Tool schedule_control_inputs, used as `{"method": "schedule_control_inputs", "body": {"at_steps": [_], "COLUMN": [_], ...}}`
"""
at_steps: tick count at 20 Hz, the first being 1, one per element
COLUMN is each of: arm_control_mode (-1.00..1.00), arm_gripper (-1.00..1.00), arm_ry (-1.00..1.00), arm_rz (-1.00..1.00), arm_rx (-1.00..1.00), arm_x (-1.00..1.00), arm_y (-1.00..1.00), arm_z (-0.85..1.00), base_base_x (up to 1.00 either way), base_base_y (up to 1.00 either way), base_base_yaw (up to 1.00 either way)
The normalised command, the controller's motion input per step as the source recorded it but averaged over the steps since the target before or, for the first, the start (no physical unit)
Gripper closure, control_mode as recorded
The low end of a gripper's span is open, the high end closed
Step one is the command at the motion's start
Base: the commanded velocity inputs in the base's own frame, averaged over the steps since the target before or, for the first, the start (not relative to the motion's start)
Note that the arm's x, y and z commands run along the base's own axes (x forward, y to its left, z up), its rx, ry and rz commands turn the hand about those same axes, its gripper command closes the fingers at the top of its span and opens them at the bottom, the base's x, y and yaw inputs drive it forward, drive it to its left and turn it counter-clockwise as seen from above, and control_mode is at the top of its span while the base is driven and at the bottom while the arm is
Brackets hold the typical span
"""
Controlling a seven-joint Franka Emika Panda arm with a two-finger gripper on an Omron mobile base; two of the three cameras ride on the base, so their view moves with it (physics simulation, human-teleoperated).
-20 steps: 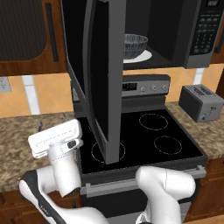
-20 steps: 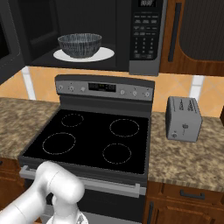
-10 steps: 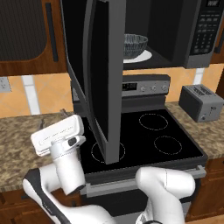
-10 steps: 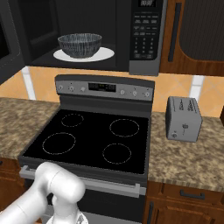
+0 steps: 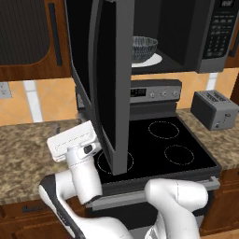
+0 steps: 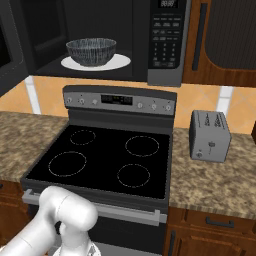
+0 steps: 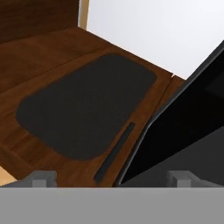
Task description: Open the microwave, place the bowl with waffle inside the microwave, then close the microwave door and turn it on.
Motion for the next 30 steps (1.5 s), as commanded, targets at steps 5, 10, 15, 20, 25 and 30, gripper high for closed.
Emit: {"method": "schedule_control_inputs", "body": {"at_steps": [5, 10, 15, 20, 25, 30], "arm_control_mode": [-1.0, -1.0, -1.0, -1.0, -1.0, -1.0], "arm_gripper": [-1.0, -1.0, -1.0, -1.0, -1.0, -1.0], "arm_ry": [-0.15, -0.19, -0.23, -0.17, -0.15, -0.14], "arm_rz": [-0.1, -0.01, 0.0, 0.0, 0.0, 0.0], "arm_rx": [0.0, 0.0, 0.03, 0.12, 0.23, 0.26], "arm_x": [-0.13, -0.17, -0.2, -0.02, 0.0, 0.03], "arm_y": [-0.16, 0.0, -0.06, -0.44, -0.68, -0.62], "arm_z": [0.07, 0.17, 0.25, 0.28, 0.2, 0.14], "base_base_x": [0.0, 0.0, 0.0, 0.0, 0.0, 0.0], "base_base_y": [0.0, 0.0, 0.0, 0.0, 0.0, 0.0], "base_base_yaw": [0.0, 0.0, 0.0, 0.0, 0.0, 0.0]}}
